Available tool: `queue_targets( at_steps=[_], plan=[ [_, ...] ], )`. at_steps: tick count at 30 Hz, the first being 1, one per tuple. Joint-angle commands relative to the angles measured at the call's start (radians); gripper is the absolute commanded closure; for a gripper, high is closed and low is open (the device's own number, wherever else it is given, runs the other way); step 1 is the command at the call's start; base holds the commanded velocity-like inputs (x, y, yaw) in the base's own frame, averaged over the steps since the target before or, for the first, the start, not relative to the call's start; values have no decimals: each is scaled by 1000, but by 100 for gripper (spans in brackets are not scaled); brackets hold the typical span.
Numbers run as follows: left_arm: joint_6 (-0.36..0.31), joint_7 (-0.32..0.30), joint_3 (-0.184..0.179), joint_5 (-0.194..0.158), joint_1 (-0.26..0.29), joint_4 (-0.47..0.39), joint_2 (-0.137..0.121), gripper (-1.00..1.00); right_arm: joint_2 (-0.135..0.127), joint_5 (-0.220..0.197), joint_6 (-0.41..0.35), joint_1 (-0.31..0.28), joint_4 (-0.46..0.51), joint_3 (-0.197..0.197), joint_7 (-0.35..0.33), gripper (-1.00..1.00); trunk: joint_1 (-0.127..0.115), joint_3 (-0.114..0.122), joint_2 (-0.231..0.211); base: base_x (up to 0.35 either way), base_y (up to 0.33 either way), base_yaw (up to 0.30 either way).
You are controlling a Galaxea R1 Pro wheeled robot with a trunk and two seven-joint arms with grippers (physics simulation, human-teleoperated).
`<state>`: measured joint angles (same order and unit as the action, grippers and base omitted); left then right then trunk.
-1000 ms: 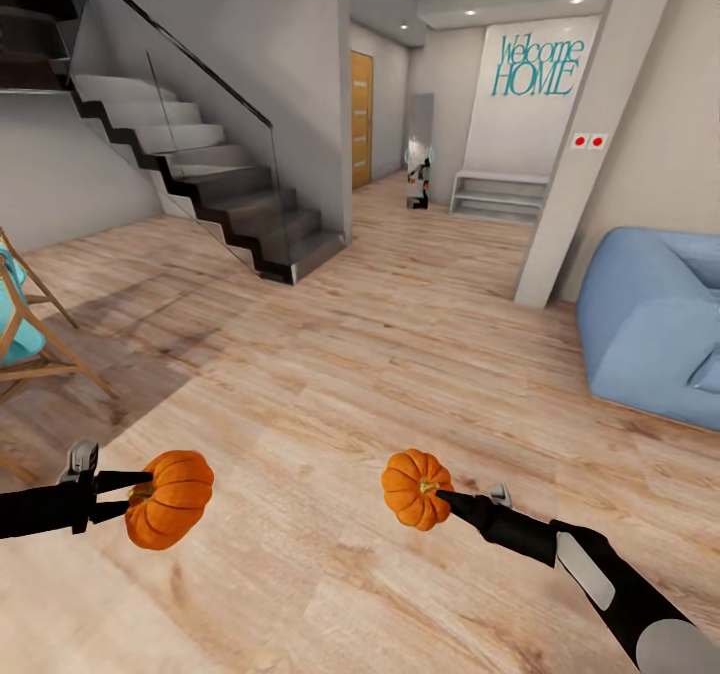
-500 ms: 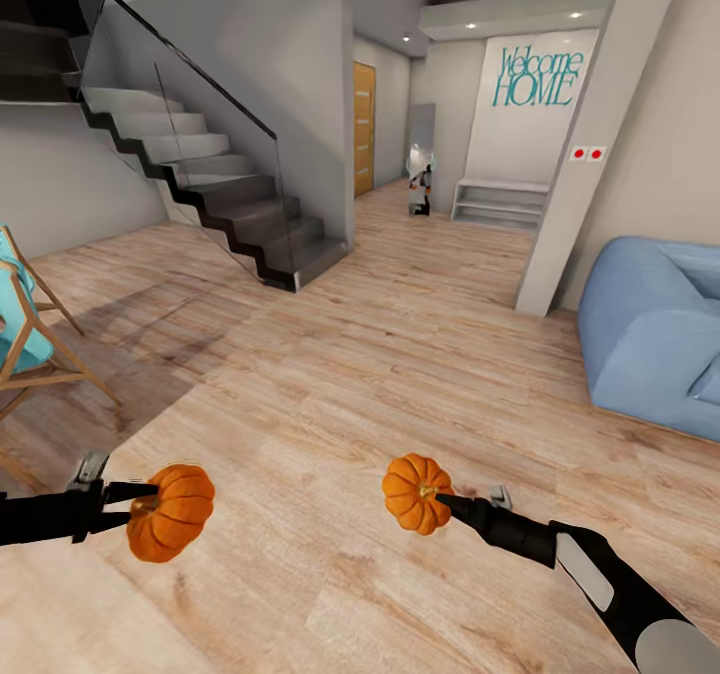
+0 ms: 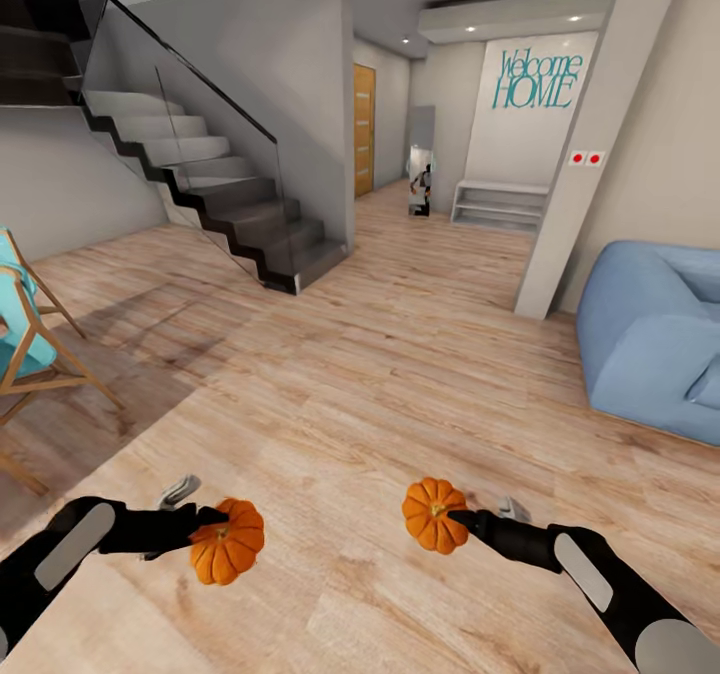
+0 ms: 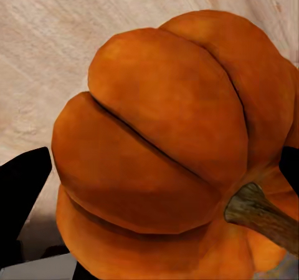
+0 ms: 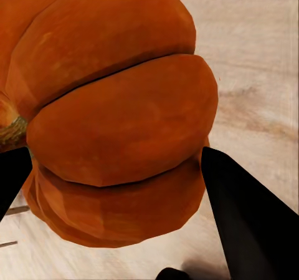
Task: Place each of the two pumpkins and all three candles from the living room inside a cabinet in the living room (use any cabinet), then make sure every cabinet is closed, and position the cauldron so it is next to a table in the living room.
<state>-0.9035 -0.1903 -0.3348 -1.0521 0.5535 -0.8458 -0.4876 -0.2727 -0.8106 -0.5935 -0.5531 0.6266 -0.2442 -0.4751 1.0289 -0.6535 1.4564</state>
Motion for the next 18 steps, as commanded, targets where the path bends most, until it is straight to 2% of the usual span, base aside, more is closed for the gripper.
queue_targets(
  at_steps=[1, 4, 5, 6, 7, 9, 12, 13, 14, 18],
  plan=[
    [12, 48, 0, 1, 2, 0, 24, 100, -1, -4, -2, -1, 1, -5, 19, 100, -4, 2, -7, 0, 0, 0],
    [60, 201, 0, 2, 1, 0, 93, 100, 1, 19, 19, -1, 2, -9, 100, 100, -16, 12, -28, 0, 0, 0],
    [69, 223, 0, 3, 1, 1, 102, 100, 3, 26, 27, -1, 2, -10, 116, 100, -19, 15, -35, 0, 0, 0],
    [107, 296, -4, 4, 1, 6, 135, 100, 18, 62, 65, -1, 1, -12, 179, 100, -23, 18, -42, 0, 0, 0],
    [129, 322, -7, 7, 0, 13, 149, 100, 31, 87, 84, -1, 1, -12, 214, 100, -27, 21, -49, 0, 0, 0],
    [180, 354, -10, 35, 0, 43, 172, 100, 64, 150, 123, -1, -1, -12, 288, 100, -35, 27, -63, 0, 0, 0],
    [295, 371, -9, 125, 0, 130, 214, 100, 118, 251, 206, 0, -4, -11, 397, 100, -46, 37, -84, 0, 0, 0],
    [316, 372, -9, 140, 0, 148, 221, 100, 128, 263, 220, 1, -5, -11, 411, 100, -50, 40, -91, 0, 0, 0],
    [376, 375, -8, 174, 0, 196, 244, 100, 159, 286, 261, 3, -6, -11, 445, 100, -54, 43, -98, 0, 0, 0],
    [476, 377, -10, 205, 0, 287, 282, 100, 205, 305, 330, 6, -9, -10, 493, 100, -69, 56, -126, 0, 0, 0]
  ],
)
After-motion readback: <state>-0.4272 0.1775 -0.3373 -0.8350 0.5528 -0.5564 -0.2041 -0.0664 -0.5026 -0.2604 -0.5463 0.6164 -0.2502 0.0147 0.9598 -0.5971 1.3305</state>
